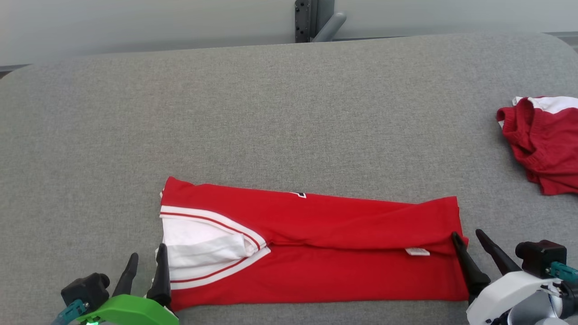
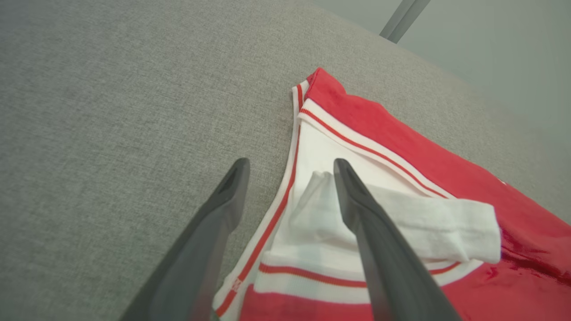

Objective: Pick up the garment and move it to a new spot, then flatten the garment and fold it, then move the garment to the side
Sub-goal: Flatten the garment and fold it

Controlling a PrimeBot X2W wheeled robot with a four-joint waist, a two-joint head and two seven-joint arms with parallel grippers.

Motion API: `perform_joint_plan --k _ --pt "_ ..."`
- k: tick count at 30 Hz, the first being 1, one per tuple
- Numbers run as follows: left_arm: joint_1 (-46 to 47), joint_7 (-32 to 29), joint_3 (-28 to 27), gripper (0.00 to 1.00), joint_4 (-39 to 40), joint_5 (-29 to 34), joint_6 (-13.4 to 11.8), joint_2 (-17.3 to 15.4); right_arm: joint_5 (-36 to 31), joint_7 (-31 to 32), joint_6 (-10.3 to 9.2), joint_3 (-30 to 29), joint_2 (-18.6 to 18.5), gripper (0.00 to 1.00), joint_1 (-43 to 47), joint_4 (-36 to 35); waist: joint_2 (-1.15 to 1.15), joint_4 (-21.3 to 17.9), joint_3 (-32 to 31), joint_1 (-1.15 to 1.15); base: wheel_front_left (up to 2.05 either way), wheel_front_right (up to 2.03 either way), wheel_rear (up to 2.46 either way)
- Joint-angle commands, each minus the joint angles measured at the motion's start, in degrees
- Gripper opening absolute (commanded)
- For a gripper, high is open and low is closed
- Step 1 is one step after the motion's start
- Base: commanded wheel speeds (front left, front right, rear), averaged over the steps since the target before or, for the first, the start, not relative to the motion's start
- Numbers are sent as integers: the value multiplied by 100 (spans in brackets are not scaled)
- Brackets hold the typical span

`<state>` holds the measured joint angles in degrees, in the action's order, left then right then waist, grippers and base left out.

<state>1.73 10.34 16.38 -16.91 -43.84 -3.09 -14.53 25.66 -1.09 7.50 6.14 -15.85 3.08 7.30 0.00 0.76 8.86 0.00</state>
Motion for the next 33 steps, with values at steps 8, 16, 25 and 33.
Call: perform_joint_plan --k 8,16,25,33 --pt "-295 307 -210 100 362 -2 -158 52 -156 19 -3 -428 352 100 649 -361 0 -113 -181 0 0 0 0" --pt "-50 441 -10 100 720 627 -242 194 -328 -30 -2 -806 643 100 717 -422 0 -80 -481 0 0 0 0" --pt "-56 487 134 100 889 1157 -345 269 -491 180 -2 -1020 915 100 571 -178 0 160 -817 0 0 0 0" --pt "-201 483 276 100 1012 1343 -318 356 -622 526 -2 -1395 1043 100 212 872 0 590 -919 0 0 0 0"
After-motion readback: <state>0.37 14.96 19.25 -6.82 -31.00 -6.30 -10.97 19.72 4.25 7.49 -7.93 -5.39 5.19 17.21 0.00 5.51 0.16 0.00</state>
